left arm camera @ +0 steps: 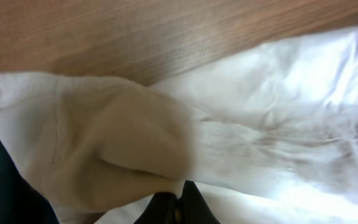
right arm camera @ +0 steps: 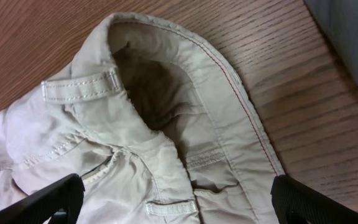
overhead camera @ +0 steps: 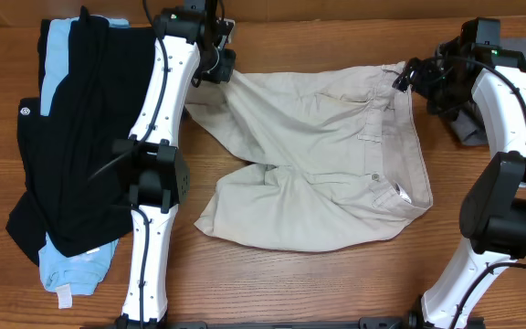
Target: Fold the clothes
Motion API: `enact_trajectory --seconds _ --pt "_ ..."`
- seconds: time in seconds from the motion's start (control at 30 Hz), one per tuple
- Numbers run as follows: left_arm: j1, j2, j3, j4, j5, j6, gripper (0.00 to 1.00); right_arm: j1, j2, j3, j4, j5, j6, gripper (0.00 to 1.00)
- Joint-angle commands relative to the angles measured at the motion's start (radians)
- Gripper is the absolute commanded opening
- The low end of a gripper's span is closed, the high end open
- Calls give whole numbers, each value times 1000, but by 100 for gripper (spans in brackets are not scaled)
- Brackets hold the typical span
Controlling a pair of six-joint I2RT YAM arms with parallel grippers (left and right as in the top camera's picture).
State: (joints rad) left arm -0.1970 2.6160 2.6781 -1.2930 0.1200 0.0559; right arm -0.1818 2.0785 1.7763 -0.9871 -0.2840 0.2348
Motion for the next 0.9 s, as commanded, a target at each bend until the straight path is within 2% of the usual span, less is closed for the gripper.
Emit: enact_trajectory --seconds 0.0,0.03,0.07,0.17,0.23,0.33,0.53,0.67,0.73,0.8,0.87 --pt "-6 -26 20 18 4 -18 31 0 -45 18 5 7 -8 100" --pt "-6 -24 19 24 3 -18 52 0 -45 18 5 7 -8 100" --pt "-6 -22 16 36 4 -18 65 -1 -45 18 5 7 -8 100" --pt "-6 -19 9 81 3 -6 90 0 -45 18 5 8 -8 100" --pt "-6 -19 5 101 3 -3 100 0 -45 18 4 7 -8 100" --pt "-5 -23 6 53 3 -5 100 0 -45 18 0 7 -8 100" --pt "0 -24 5 -229 -2 6 100 0 -45 18 -7 22 -8 100" --pt "0 -24 0 -356 -44 35 99 0 -45 18 -8 21 -8 100" --pt "-2 -24 -2 -397 -69 42 86 0 -45 18 -13 21 -8 100" --pt "-2 -24 -12 -397 -62 42 62 0 -45 18 -14 21 -8 100" --pt "-5 -19 -22 -397 -60 54 44 0 -45 18 -14 21 -7 100"
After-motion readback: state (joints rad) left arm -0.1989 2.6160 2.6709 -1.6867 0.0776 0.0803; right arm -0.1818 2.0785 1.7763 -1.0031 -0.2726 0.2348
